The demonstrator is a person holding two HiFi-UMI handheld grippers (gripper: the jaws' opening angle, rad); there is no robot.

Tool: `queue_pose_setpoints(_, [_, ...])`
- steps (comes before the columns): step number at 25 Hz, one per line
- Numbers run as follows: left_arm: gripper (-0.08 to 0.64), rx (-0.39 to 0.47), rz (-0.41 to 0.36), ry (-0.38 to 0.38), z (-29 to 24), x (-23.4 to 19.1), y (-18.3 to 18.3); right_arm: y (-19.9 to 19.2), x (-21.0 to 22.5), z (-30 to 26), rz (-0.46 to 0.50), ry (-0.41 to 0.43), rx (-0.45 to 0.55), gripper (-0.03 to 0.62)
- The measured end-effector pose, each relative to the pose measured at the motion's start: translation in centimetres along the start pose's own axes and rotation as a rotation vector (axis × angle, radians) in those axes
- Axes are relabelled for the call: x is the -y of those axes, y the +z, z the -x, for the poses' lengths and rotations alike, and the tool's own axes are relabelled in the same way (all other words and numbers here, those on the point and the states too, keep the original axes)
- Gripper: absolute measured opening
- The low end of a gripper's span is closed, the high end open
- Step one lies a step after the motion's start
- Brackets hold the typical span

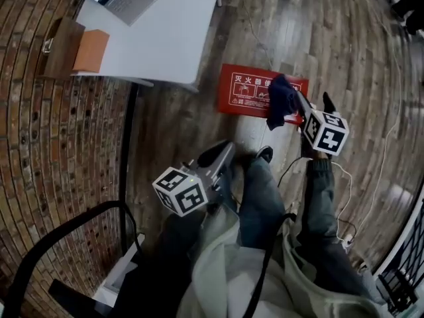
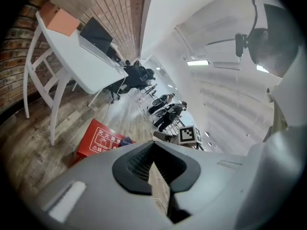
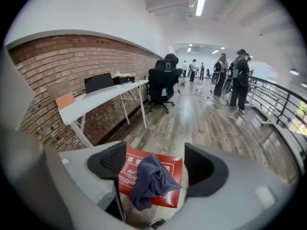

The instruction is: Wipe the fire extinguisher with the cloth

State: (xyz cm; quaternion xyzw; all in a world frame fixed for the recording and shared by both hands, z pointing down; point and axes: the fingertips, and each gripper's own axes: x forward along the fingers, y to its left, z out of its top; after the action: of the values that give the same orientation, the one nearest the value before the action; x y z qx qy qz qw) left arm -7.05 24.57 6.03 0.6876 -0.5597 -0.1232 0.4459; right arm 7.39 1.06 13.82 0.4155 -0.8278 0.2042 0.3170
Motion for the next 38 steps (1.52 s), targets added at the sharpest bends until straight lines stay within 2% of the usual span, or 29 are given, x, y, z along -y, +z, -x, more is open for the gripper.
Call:
queue_pose_setpoints(3, [-0.002,0.009,-0.004,-0.031,1.1,1.3,1.2,1.9,-1.3,3.9,-0.020,0.030,0.104,0.363])
queue_pose_setpoints(5, [-0.002,0.004,0.007,-0.052,2.0,2.4,1.8,2.3,-2.6,7.3,-0.012,0.048,0.135,0.326])
queue_pose_setpoints(6, [-0.002,-0.001,0.013,-0.061,2.6,3.1,2.0,2.2,-3.3,9.2,0.003,0.046,0.132,0.248])
queue_pose_setpoints(7, [-0.002,-0.007,0.015,-0.073,3.0,3.7,2.3,2.0,-4.0,11.0,0.019,0.045,0.126,0.119])
queue_pose_setpoints(8, [-0.002,-0.011,0.013,-0.087,3.3,4.3,2.7,1.8,-4.8,12.7,0.022,0.053,0.124,0.029])
queue_pose_setpoints(9, [-0.002,-0.012,0.005,-0.104,3.3,4.8,3.2,1.5,-5.5,14.1,-0.004,0.073,0.125,0.000])
queue_pose_setpoints(10, [-0.002,-0.012,-0.006,-0.121,3.3,5.1,3.7,1.1,-6.2,15.2,-0.063,0.103,0.122,0.000])
queue_pose_setpoints(14, [-0.002,0.010,-0.042,-0.130,3.9,6.2,5.0,-2.9,-9.3,17.8,-0.438,0.304,0.028,0.002])
queue_pose_setpoints(16, [-0.002,0.040,-0.071,-0.130,3.7,7.2,6.3,-3.3,-10.1,18.7,-0.502,0.393,0.015,0.002])
queue_pose_setpoints(19, [-0.001,0.121,-0.147,-0.159,2.1,9.7,9.9,-1.3,-9.7,19.9,-0.417,0.440,0.044,0.002])
queue_pose_setpoints(22, [-0.002,0.202,-0.184,-0.203,0.2,13.1,12.5,1.2,-8.9,21.8,-0.321,0.465,0.108,0.002])
queue_pose_setpoints(25, [-0.002,0.216,-0.219,-0.241,-1.3,16.6,10.7,3.0,-8.9,24.5,-0.179,0.465,0.179,0.002])
queue_pose_setpoints(28, [-0.002,0.208,-0.222,-0.230,-3.1,18.3,7.6,3.4,-8.5,25.6,-0.046,0.440,0.212,0.002])
queue_pose_setpoints(32, [-0.002,0.194,-0.174,-0.230,-4.6,19.5,5.1,1.7,-7.7,25.5,-0.031,0.485,0.163,0.002])
queue_pose_setpoints(38, [-0.002,0.232,-0.174,-0.201,-4.7,20.0,3.8,0.1,-6.4,26.2,-0.001,0.525,0.126,0.002])
